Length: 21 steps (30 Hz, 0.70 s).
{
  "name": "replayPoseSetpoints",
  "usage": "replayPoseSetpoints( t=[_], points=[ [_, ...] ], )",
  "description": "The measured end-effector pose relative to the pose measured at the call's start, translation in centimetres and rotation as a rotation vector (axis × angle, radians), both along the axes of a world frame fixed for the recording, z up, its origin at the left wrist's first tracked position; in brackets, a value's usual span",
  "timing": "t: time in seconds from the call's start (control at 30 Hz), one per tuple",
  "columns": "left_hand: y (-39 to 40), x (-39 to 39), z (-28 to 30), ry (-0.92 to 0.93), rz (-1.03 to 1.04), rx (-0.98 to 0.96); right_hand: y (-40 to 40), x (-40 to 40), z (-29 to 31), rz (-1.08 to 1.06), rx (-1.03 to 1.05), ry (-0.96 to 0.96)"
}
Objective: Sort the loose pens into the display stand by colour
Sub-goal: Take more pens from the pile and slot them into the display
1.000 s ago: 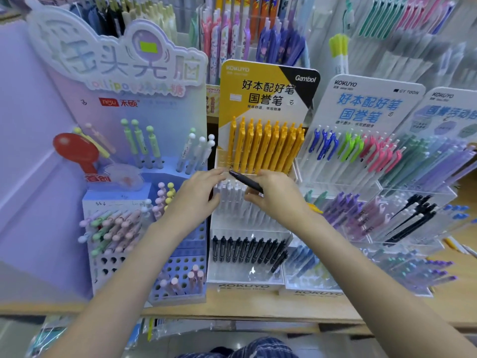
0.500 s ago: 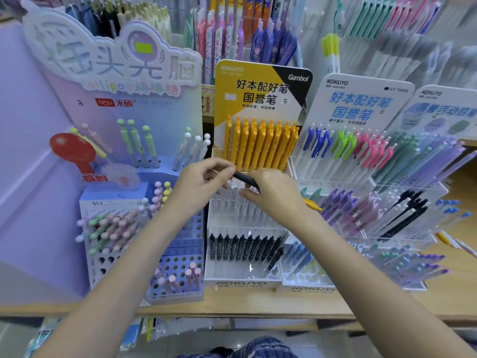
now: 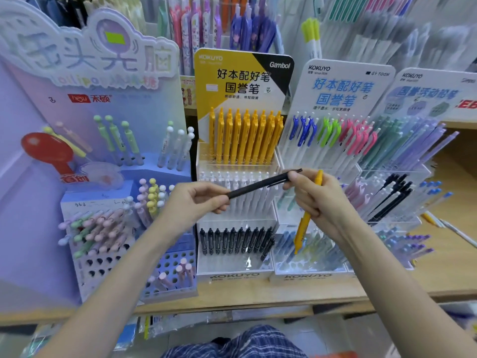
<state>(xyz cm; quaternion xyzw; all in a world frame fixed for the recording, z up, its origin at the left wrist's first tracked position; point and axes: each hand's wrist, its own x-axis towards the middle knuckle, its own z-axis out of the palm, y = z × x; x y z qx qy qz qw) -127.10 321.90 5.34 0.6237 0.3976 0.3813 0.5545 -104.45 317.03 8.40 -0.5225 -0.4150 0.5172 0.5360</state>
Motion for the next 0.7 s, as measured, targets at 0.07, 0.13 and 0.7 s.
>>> replayPoseSetpoints(
  t=[0.07, 0.13, 0.7],
  points=[
    [-0.6, 0.7, -1.3, 0.178, -0.077, 0.071, -0.7, 0.8, -0.3, -0.049, -0.004, -0.159],
    [-0.5, 0.8, -2.7, 0.582, -0.134, 0.339, -1.5, 1.7, -0.4, -0.034, 0.045, -0.515],
    [-0.4, 1.2, -8.0, 0.879, -0.087, 0.458, -1.6, -1.4, -9.5, -0.009, 0.179, -1.283]
  ],
)
